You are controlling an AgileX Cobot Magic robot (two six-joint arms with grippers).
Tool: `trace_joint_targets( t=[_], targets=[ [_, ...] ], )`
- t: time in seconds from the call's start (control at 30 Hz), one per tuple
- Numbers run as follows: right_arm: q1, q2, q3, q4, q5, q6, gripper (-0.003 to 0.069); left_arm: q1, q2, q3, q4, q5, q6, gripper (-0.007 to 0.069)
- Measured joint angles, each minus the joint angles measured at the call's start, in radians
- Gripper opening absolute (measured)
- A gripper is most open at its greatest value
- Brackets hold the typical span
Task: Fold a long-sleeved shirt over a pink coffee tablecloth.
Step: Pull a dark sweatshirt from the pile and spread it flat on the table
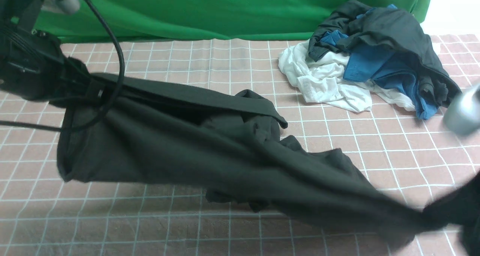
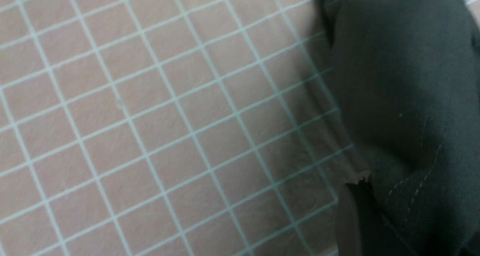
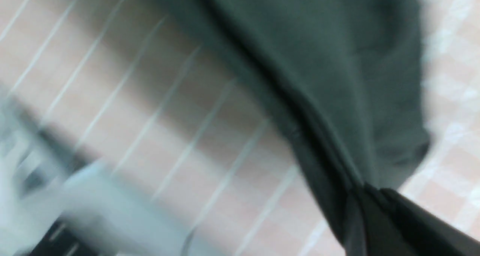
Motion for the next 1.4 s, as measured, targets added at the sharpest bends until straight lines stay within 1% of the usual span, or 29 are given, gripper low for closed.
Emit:
trace_joint_targets(
  t=[0.03, 0.13, 0.17, 0.23, 0.27, 0.33, 0.37, 0.4, 0.43, 0.47, 0.5, 0.53, 0.57, 0.6, 0.63, 0.67, 0.73, 0.8, 0.83, 0.87, 0.93, 1.0, 1.07, 1.17, 1.23, 1.4],
  targets=[
    [0.048, 0.0, 0.05, 0.052, -0.002, -0.008, 0.0077, 0.0, 0.0, 0.017, 0.02, 0.002, -0.009, 0.003],
    [0.144, 0.01, 0.132, 0.141, -0.047, -0.027, 0.0171, 0.0, 0.001, 0.053, 0.054, -0.002, -0.029, 0.003],
    [0.203, 0.021, 0.169, 0.185, -0.098, -0.034, 0.023, 0.001, 0.001, 0.078, 0.08, -0.003, -0.039, 0.003],
    [0.262, 0.037, 0.193, 0.206, -0.143, -0.047, 0.0313, 0.001, 0.001, 0.106, 0.115, -0.003, -0.052, 0.003],
    [0.308, 0.051, 0.201, 0.203, -0.162, -0.053, 0.0373, 0.001, 0.001, 0.119, 0.14, -0.009, -0.067, 0.003],
    [0.358, 0.071, 0.204, 0.153, -0.186, -0.044, 0.0458, 0.001, 0.001, 0.134, 0.186, -0.022, -0.101, 0.003],
    [0.37, 0.078, 0.205, 0.104, -0.197, -0.02, 0.0486, 0.001, 0.001, 0.136, 0.204, -0.027, -0.12, 0.003],
    [0.373, 0.079, 0.205, 0.079, -0.203, -0.005, 0.0491, 0.001, 0.001, 0.136, 0.207, -0.027, -0.12, 0.003],
    [0.378, 0.083, 0.206, -0.07, -0.226, 0.106, 0.0517, 0.001, 0.001, 0.137, 0.236, -0.041, -0.144, 0.003],
    [0.375, 0.085, 0.206, -0.168, -0.236, 0.192, 0.0523, 0.001, 0.001, 0.137, 0.245, -0.046, -0.148, 0.003],
    [0.373, 0.085, 0.206, -0.187, -0.238, 0.21, 0.0524, 0.001, 0.001, 0.137, 0.247, -0.047, -0.151, 0.003],
    [0.354, 0.087, 0.206, -0.312, -0.244, 0.33, 0.0528, 0.001, 0.001, 0.137, 0.253, -0.051, -0.157, 0.003],
    [0.326, 0.09, 0.206, -0.374, -0.246, 0.395, 0.0529, 0.001, 0.001, 0.138, 0.256, -0.055, -0.161, 0.003],
    [0.278, 0.092, 0.206, -0.416, -0.25, 0.448, 0.053, 0.001, 0.001, 0.139, 0.256, -0.058, -0.163, 0.003],
    [0.259, 0.095, 0.206, -0.423, -0.251, 0.453, 0.053, 0.001, 0.001, 0.14, 0.255, -0.058, -0.163, 0.003],
    [0.194, 0.103, 0.206, -0.423, -0.258, 0.474, 0.0531, 0.001, 0.001, 0.141, 0.255, -0.063, -0.164, 0.003],
    [0.084, 0.124, 0.207, -0.384, -0.275, 0.465, 0.0531, 0.001, 0.001, 0.141, 0.25, -0.075, -0.164, 0.003],
    [-0.03, 0.156, 0.215, -0.295, -0.308, 0.399, 0.0531, 0.001, 0.001, 0.141, 0.25, -0.084, -0.166, 0.003],
    [-0.102, 0.182, 0.226, -0.217, -0.342, 0.333, 0.0531, 0.001, 0.001, 0.141, 0.249, -0.085, -0.166, 0.003],
    [-0.137, 0.197, 0.233, -0.173, -0.361, 0.283, 0.0531, 0.001, 0.001, 0.141, 0.249, -0.086, -0.166, 0.003],
    [-0.238, 0.26, 0.259, -0.051, -0.44, 0.176, 0.0533, 0.001, 0.001, 0.141, 0.244, -0.092, -0.166, 0.003],
    [-0.323, 0.346, 0.269, 0.011, -0.493, 0.12, 0.0547, 0.001, 0.001, 0.141, 0.234, -0.105, -0.166, 0.003],
    [-0.367, 0.417, 0.265, 0.026, -0.524, 0.097, 0.057, 0.001, 0.001, 0.141, 0.226, -0.118, -0.166, 0.003],
    [-0.379, 0.487, 0.264, 0.033, -0.528, 0.083, 0.0591, 0.001, 0.001, 0.141, 0.224, -0.122, -0.166, 0.003],
    [-0.356, 0.529, 0.265, 0.039, -0.527, 0.078, 0.0601, 0.001, 0.001, 0.141, 0.224, -0.122, -0.166, 0.003],
    [-0.281, 0.512, 0.265, 0.047, -0.538, 0.085, 0.0603, 0.001, 0.001, 0.141, 0.223, -0.126, -0.165, 0.003]
  ],
)
